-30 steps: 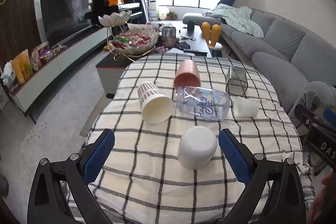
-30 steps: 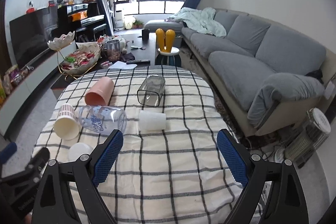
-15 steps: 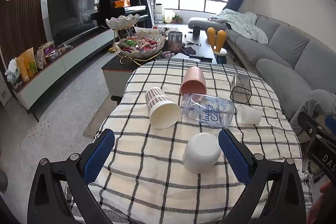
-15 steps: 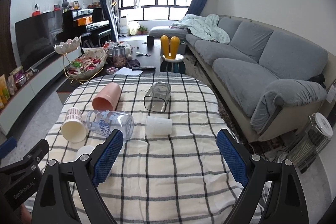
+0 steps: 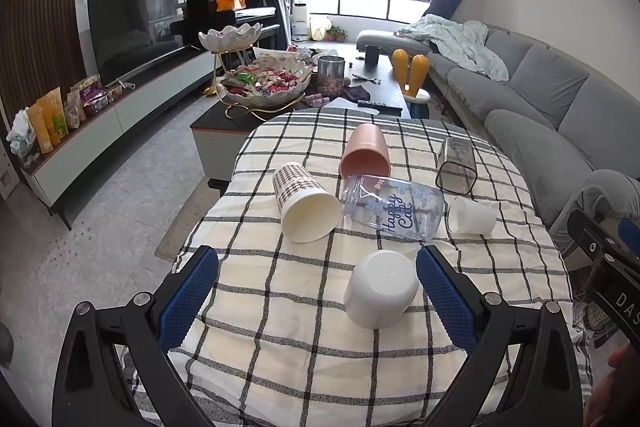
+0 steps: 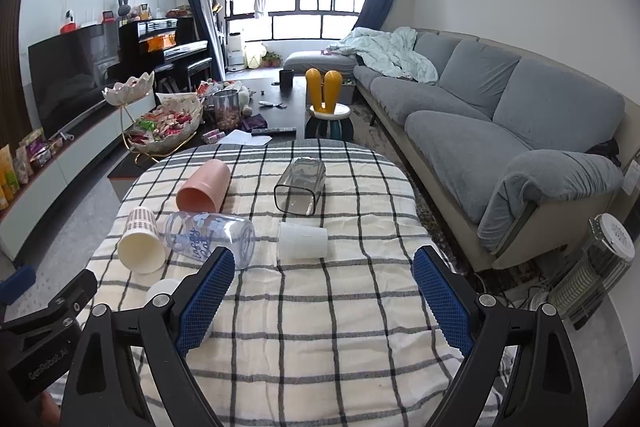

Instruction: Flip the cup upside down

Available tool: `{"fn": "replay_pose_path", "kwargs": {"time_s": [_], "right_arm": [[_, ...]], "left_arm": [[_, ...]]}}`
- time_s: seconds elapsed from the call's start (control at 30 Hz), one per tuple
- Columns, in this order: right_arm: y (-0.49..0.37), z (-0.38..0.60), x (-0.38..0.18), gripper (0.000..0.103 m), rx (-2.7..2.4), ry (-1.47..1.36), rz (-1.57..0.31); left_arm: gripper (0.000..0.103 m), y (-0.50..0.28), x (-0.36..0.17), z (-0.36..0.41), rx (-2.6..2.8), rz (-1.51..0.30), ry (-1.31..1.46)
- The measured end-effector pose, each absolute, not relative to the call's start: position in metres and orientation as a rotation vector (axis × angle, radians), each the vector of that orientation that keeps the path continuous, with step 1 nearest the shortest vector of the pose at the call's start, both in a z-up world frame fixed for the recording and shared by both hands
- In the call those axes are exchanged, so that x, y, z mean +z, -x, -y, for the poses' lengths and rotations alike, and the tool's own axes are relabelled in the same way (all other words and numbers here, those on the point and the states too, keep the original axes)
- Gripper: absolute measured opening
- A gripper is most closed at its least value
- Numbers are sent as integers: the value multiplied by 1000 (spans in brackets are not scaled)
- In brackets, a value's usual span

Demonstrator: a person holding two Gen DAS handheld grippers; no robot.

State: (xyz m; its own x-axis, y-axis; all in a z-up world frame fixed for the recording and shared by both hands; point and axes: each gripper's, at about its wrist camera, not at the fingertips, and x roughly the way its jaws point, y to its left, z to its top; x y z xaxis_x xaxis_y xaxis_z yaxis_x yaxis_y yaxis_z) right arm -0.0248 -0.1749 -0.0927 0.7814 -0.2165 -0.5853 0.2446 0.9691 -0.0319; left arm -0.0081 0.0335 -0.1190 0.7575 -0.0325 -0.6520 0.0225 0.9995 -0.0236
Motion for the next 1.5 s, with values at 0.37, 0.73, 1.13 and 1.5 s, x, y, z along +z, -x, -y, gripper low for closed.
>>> {"fn": "replay_pose_path", "kwargs": {"time_s": [0.37,0.73,1.13,1.5], "right_arm": [[25,175,-92,91,-250,-47,-626],[25,174,-92,93,-253,-50,-619],[24,167,-89,96,-248,-54,-614],[24,168,-89,96,-251,-55,-616]], "left_arm": [[101,8,-119,-34,-29,-711,14],[103,9,-118,-29,-25,-702,7],[103,10,-116,-29,-14,-695,3],[103,10,-114,-33,-3,-689,1]]}}
